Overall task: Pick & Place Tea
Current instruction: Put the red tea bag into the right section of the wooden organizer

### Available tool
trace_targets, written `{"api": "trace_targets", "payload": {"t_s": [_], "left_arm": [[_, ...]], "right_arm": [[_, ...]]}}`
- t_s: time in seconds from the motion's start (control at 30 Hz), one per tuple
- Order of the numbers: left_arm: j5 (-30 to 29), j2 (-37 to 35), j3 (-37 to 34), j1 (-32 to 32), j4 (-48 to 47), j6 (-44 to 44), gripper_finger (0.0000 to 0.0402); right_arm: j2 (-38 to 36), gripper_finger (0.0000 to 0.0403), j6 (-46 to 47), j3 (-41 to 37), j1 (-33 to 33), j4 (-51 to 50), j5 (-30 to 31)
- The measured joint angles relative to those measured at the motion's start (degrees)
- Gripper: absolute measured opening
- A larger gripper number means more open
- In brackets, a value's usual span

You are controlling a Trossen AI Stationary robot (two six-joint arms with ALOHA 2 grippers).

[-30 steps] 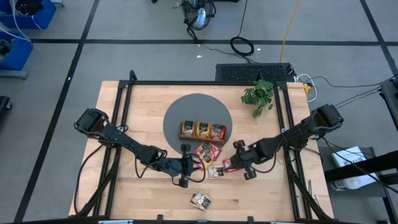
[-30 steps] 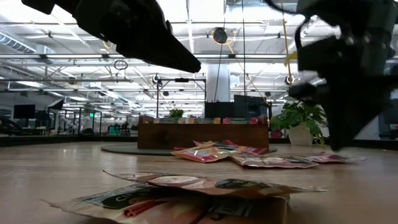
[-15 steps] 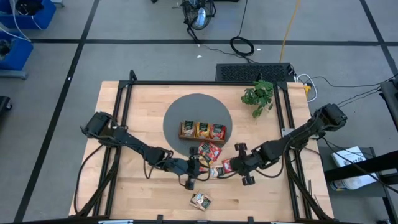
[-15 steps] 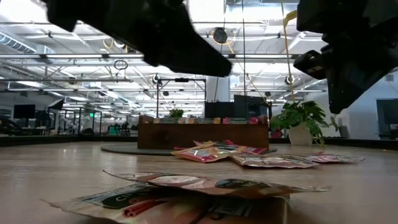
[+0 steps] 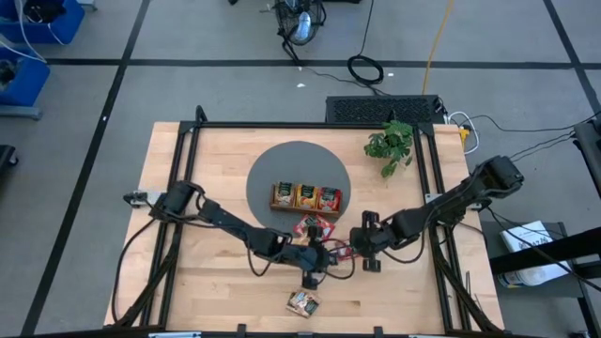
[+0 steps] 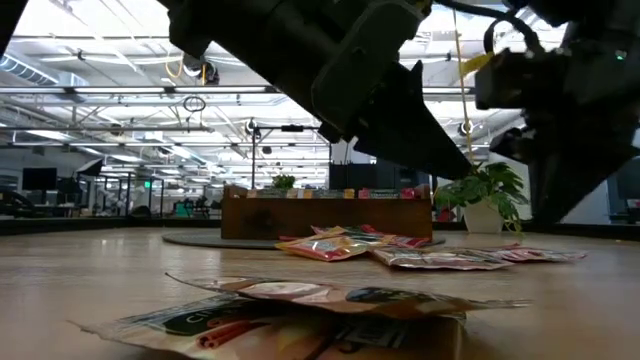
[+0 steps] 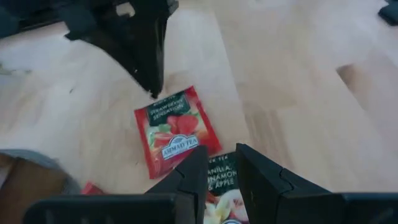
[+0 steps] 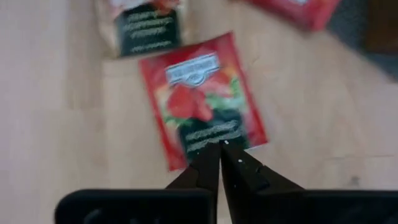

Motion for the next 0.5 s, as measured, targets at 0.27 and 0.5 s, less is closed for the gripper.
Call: {"api": "trace_targets", "payload": {"t_s": [0.27,0.5], "left_arm": [[7.75,1.48,0.57,1.19,7.38,3.59,0.0088],[10.48,1.50,0.55,1.40,9.32,6.49,0.0088]], "right_arm": [[-6.49,0.0058,-3.55,-0.05,-4.67,-3.58,-1.41],[-14.91,0.0100,0.71,-7.82,-13.16,2.28,-2.02]]}}
